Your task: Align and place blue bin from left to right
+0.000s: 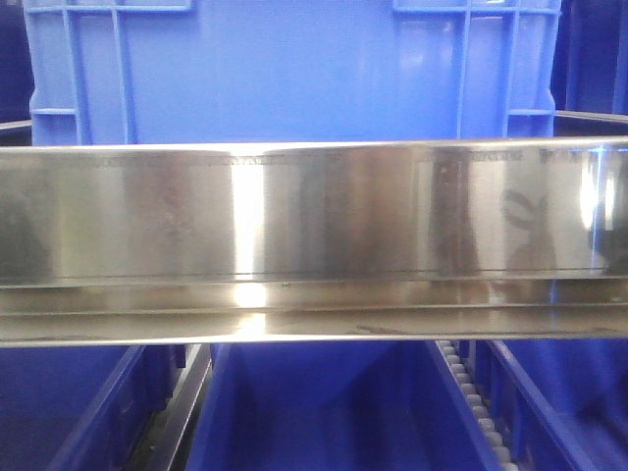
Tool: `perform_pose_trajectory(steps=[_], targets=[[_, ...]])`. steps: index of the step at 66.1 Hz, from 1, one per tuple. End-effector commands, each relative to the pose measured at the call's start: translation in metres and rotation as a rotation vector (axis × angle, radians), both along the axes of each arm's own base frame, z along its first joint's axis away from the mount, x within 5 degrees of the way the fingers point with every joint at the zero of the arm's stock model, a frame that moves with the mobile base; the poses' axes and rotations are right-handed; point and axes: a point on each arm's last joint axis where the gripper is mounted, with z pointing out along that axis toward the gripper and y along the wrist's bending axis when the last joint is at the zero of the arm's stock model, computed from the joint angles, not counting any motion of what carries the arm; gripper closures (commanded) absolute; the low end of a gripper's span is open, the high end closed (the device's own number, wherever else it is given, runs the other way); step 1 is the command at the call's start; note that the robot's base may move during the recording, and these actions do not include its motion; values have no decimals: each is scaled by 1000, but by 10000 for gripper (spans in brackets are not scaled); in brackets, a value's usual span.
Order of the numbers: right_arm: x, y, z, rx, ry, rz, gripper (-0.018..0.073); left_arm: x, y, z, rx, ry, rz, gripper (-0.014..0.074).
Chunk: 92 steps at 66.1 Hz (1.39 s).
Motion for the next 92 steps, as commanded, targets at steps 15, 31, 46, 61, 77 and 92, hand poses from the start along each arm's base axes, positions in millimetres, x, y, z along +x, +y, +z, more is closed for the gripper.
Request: perform_pose_trajectory(steps=[15, 31, 46, 61, 77, 92], targets=[[0, 0, 2, 3, -26, -4, 629, -1, 0, 2, 10, -23, -3, 707], [0, 0, 2, 3, -26, -4, 629, -1, 0, 2, 10, -24, -3, 707], [0, 0, 2, 3, -26, -4, 629, -1, 0, 2, 10, -24, -3, 707], [-3, -1, 22, 44, -238, -1, 629, -4, 0, 21, -8, -230, -3, 707], [-22, -4, 85, 55, -298, -3, 629, -19, 1, 86, 18, -72, 2, 707], [-28, -6, 141, 27, -146, -7, 629, -15, 2, 149, 43, -20, 14, 707]])
